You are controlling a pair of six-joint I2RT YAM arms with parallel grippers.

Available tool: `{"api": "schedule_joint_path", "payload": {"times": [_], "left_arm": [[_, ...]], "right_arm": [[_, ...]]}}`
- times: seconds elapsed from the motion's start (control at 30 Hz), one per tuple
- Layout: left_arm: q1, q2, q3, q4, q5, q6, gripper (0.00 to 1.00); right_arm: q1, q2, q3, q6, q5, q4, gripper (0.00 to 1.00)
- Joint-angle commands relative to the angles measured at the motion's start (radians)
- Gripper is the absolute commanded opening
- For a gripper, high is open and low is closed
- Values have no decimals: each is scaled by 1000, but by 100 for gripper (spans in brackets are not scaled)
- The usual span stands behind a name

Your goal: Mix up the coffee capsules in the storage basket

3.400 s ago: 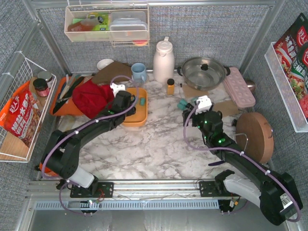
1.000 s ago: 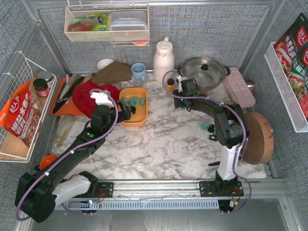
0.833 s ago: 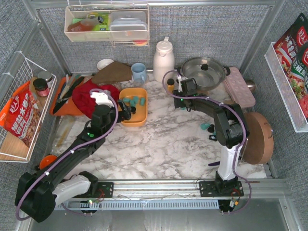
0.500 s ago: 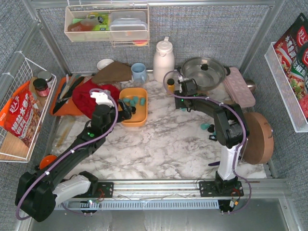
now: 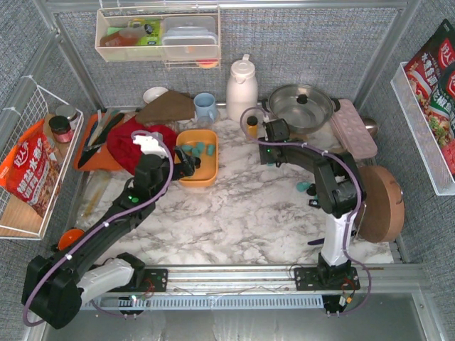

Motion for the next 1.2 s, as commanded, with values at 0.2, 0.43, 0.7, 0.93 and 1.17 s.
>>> {"api": "schedule_joint_path", "payload": {"times": [0.2,0.43,0.7,0.93,1.17], "left_arm": [[2,-8,-2,33,5,-1,99],[1,-11,-8,34,2,-1,99],[2,-11,-7,37,-1,-3,99],[1,8,2,40,21,-10,99],[0,51,40,51,101,-21,98]], "right_arm": [[18,51,62,31,82,-69,48],[23,54,61,38,120,-78,42],[30,-46,-17,-12,61,0,29],[45,-275,-234,-91,-127,199,28],[92,-567,-584,-197,-353,625,28]]}}
